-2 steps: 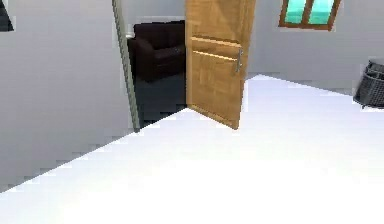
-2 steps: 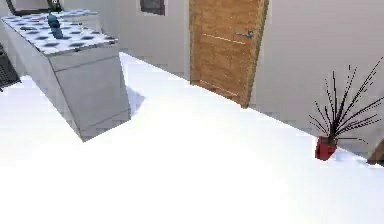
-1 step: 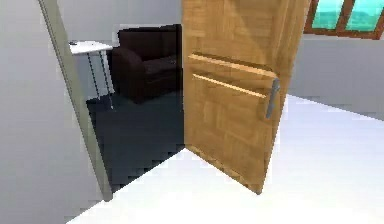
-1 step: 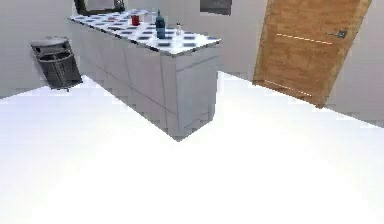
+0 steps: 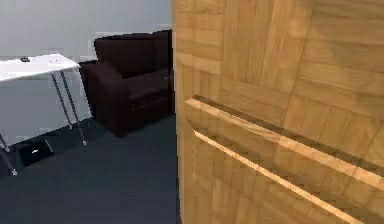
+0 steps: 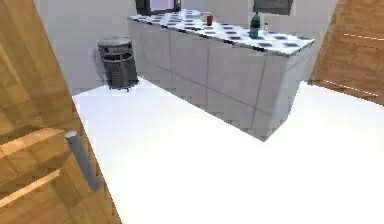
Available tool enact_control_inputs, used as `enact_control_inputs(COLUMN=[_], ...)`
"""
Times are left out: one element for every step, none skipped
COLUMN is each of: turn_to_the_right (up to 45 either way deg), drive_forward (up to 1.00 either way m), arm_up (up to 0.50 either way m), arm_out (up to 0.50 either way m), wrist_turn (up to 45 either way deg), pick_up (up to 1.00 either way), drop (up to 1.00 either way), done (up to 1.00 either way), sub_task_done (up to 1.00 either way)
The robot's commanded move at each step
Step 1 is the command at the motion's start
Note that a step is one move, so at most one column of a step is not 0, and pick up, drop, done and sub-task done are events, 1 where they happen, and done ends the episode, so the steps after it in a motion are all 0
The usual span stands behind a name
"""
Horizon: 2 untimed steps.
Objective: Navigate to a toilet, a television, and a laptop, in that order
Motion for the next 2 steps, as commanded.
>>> enact_control_inputs(turn_to_the_right=[-45.0, 0.0], drive_forward=[0.00, 0.60], arm_up=[0.00, 0.00], arm_out=[0.00, 0.00], wrist_turn=[0.0, 0.0], pick_up=[0.00, 0.00], drop=[0.00, 0.00], done=[0.00, 0.00], sub_task_done=[0.00, 0.00])
